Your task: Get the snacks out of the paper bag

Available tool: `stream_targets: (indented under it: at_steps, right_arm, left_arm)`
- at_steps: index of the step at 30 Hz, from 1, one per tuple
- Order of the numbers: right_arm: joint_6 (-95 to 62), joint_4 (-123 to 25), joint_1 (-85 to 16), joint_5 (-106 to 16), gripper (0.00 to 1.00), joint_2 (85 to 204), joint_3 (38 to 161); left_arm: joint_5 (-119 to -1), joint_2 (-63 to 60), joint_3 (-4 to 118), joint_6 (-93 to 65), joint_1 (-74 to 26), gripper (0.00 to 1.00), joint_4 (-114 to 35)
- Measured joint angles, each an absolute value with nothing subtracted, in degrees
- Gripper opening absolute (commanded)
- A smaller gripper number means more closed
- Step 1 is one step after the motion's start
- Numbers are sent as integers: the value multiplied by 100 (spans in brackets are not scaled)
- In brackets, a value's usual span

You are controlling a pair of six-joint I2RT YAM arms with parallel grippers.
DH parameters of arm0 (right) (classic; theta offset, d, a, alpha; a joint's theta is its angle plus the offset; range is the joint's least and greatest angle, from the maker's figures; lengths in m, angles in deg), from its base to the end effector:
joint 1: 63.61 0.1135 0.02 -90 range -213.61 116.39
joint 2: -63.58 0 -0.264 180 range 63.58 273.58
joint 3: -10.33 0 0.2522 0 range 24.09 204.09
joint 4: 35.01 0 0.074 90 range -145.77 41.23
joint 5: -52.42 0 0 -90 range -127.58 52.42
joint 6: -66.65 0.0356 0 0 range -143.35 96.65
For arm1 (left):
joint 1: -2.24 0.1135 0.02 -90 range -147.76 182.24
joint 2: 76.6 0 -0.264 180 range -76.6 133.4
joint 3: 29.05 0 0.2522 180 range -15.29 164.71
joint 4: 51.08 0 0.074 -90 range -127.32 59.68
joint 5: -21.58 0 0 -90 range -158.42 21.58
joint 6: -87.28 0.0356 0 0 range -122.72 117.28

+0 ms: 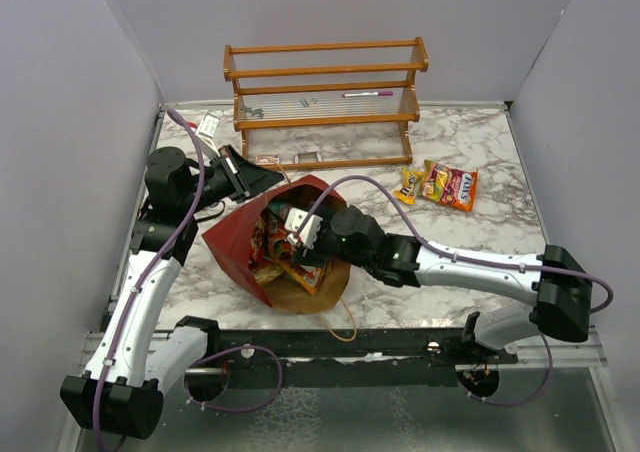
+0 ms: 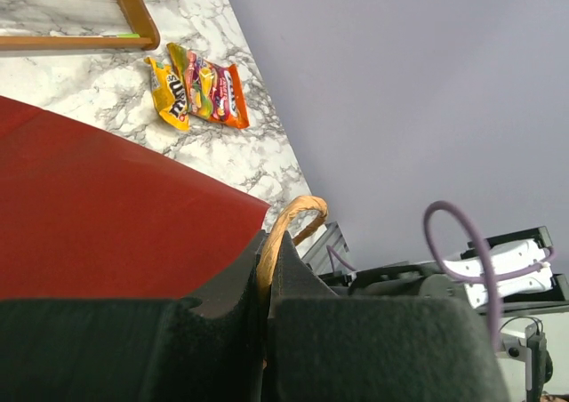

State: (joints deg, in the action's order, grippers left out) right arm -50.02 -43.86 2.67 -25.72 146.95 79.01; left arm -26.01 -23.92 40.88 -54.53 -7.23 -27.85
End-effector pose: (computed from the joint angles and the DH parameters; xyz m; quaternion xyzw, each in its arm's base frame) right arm 0.1408 0.3022 0.2683 -0.5643 0.6140 0.1034 0.5421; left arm 0.1939 -0.0567 0.3878 -0.0244 0.7334 -0.5492 0.3999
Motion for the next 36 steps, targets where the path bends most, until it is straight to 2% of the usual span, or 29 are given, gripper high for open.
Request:
stream_targets:
  at_steps: [10, 18, 20, 24, 28, 36]
  right_arm:
    - [-5665, -3193, 151, -1748, 63, 15674, 7837]
    - [-5958, -2898, 20, -1643, 41, 16234, 8034]
    - [-5995, -2898, 3, -1621, 30, 16317, 8128]
    - [-6001, -2937, 1, -1623, 18, 16347, 8240]
    - [-5824, -3256, 3, -1730, 10, 16325, 8360]
    - [-4932, -4273, 186, -1789, 3, 15956, 8609]
  left_arm:
    - [-2599, -2466, 4074, -5534, -723, 0, -2785]
    - [-2599, -2494, 4074, -5540, -723, 0, -2783]
    - [-2599, -2494, 4074, -5540, -723, 0, -2780]
    - [-2599, -2494, 4074, -5538, -723, 0, -2780]
    - [-2601, -2496, 4074, -5538, -723, 0, -2780]
    - [-2601, -2494, 4074, -5536, -723, 0, -2778]
